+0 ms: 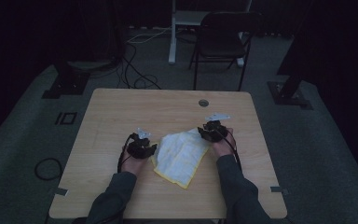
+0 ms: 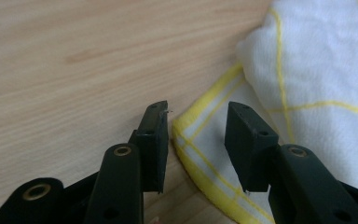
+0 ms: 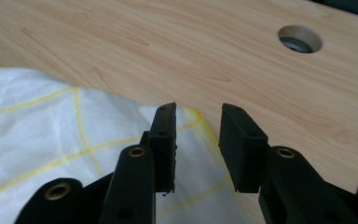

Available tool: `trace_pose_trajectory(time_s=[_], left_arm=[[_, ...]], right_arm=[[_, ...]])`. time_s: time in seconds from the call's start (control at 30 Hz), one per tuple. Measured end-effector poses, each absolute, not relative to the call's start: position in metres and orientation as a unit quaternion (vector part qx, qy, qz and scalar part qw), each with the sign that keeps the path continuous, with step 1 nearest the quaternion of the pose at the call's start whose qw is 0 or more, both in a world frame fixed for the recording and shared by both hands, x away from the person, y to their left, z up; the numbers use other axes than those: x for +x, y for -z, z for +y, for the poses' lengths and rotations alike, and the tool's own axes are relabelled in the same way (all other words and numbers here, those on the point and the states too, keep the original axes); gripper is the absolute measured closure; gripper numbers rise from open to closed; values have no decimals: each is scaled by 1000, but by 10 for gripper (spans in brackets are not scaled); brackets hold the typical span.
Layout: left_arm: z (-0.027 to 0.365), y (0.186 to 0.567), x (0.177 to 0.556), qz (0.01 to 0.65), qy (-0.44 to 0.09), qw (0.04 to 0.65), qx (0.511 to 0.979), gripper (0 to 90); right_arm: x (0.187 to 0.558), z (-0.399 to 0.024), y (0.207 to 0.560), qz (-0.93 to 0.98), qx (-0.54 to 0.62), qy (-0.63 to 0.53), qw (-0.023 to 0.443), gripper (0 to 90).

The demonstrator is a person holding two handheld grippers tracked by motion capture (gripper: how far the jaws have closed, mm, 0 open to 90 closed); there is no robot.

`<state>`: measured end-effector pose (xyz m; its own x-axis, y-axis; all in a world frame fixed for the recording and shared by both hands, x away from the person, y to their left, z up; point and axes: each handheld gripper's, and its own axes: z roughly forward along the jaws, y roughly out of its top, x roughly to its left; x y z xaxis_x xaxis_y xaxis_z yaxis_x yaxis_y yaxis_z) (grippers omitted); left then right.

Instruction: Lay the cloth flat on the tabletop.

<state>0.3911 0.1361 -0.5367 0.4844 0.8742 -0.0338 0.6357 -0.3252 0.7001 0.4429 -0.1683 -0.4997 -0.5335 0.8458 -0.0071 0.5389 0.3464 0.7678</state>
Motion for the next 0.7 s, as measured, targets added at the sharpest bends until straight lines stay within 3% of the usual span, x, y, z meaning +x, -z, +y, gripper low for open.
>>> trace_pose_trajectory(time_s=[0.4,0.6,0.67,0.7], left_arm=[[136,537,391,471,-180,337,795,693],[135,537,391,467,-168,341,799,818],[134,537,390,465,-168,342,799,846],[134,537,390,464,-169,343,799,854]], right_arm=[[475,-156,513,786,478,-360,156,559],[488,-157,523,780,503,-356,105,527],[490,-158,525,779,507,-361,78,562],[490,-158,525,783,503,-358,75,637]])
